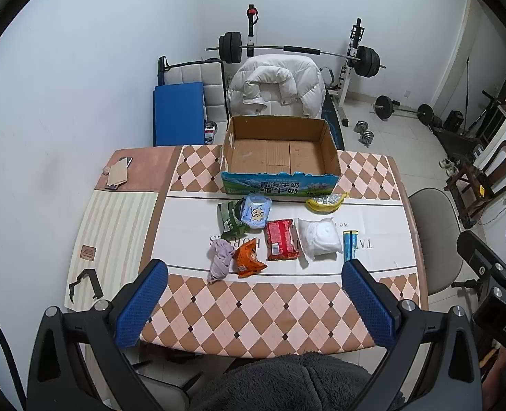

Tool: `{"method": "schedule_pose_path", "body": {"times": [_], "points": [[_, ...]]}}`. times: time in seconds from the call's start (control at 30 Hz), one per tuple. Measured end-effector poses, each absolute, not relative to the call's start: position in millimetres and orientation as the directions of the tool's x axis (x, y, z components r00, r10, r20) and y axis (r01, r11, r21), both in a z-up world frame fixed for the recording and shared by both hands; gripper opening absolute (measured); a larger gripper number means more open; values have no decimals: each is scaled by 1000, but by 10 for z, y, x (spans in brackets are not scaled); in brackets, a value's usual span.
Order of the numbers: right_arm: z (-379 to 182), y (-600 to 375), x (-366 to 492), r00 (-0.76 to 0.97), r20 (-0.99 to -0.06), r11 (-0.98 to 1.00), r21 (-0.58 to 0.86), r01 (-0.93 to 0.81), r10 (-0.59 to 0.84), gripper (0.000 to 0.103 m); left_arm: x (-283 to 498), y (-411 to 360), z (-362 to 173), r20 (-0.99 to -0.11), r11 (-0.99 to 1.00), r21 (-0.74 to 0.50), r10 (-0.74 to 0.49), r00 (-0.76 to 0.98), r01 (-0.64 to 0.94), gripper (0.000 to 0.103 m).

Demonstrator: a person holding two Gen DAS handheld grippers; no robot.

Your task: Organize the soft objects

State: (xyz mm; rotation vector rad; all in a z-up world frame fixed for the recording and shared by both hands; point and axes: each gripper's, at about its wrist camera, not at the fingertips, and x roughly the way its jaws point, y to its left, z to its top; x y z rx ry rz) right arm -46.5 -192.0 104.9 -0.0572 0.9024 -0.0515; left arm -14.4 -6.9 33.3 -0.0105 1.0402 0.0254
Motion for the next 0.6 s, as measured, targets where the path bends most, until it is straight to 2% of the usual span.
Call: {"method": "schedule_pose_path", "body": {"times": [0.6], "points": [[1104,-1915,-515,625,-777,997,-71,19,-67,103,-178,-79,407,-858,1000,-1,13,514,-27,103]]}}
